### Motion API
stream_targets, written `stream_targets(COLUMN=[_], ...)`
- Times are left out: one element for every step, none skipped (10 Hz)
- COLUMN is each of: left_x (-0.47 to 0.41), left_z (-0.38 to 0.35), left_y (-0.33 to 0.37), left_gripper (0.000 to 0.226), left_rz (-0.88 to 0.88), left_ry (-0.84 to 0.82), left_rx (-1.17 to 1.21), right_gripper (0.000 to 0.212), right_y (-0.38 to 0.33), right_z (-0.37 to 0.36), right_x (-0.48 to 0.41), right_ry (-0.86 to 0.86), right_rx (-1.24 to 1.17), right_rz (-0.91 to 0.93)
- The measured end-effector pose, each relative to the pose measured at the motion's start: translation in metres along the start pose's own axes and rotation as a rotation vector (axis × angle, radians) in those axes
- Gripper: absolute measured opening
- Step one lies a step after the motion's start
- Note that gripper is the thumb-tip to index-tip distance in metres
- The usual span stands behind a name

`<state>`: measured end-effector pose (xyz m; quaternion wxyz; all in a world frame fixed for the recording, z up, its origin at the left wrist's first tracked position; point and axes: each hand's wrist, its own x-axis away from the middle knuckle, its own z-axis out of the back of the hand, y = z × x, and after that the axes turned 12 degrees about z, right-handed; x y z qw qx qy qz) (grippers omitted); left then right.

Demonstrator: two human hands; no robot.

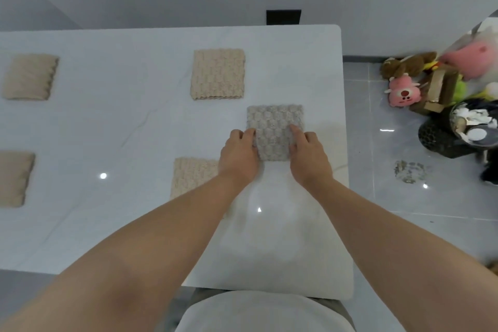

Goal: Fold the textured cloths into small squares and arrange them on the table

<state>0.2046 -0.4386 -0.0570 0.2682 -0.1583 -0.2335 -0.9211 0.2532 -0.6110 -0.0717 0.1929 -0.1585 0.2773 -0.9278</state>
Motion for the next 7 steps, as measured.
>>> stream_targets(left_x=[-0.006,-0.025,-0.045,-0.057,-0.066,-0.063,-0.082], left_z=[0.000,-0.006,-0.017,-0.020,-0.017,-0.005,0.029], left_y=[0.008,0.016,0.013,-0.002,-0.004,-0.001,-0.009], left_gripper=[0.047,0.057,0.061,0.065,0.067,0.064,0.057], left_rz=[-0.090,-0.184,-0.245,-0.295,-0.305,-0.387,-0.417], left_ry=[0.176,0.162,0.062,0.008,-0.036,-0.031,0.136], left_rx=[-0.091,-0.168,-0.350,-0.473,-0.498,-0.419,-0.168], right_gripper=[0.051,0.056,0.061,0.061,0.061,0.061,0.050], right_y=[-0.002,-0.001,0.006,0.014,0.012,0.001,-0.022], right_z=[0.005,0.005,-0.002,-0.012,-0.014,-0.006,0.005], right_x=[-0.004,-0.014,-0.030,-0.035,-0.037,-0.040,-0.059], right_ry=[0.067,0.072,-0.086,-0.194,-0.242,-0.187,0.025], right_rx=[0.135,0.273,0.341,0.350,0.409,0.415,0.363], right_rz=[-0.021,0.062,0.119,0.089,0.066,0.041,0.097])
